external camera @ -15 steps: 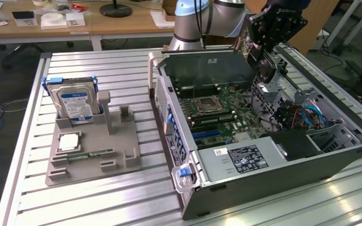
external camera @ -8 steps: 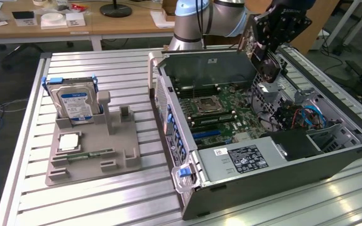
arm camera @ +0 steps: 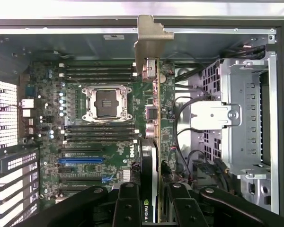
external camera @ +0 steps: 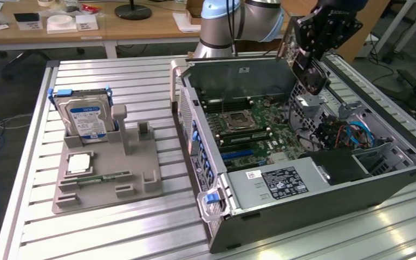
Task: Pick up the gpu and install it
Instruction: 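Pick up the gpu and move the gpu toward the slot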
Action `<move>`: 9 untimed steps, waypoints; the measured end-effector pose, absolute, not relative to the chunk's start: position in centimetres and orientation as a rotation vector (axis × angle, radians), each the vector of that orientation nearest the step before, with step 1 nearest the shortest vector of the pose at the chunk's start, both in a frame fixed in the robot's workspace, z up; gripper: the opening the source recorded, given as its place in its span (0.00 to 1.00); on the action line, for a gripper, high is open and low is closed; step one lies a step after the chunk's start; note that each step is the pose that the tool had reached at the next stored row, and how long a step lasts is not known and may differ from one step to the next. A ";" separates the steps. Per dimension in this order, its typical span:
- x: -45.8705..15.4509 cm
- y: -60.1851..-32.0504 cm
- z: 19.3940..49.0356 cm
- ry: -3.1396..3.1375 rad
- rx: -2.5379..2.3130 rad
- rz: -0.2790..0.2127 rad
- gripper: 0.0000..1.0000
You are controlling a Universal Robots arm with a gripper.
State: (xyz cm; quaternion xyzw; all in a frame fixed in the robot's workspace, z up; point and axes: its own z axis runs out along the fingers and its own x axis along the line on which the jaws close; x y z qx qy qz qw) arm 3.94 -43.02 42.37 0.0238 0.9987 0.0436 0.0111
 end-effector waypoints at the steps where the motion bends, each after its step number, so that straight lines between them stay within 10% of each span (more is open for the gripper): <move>1: 4.1 -43.0 42.4 3.116 0.074 0.136 0.26; 9: 5.0 -43.0 42.4 3.116 0.074 0.136 0.26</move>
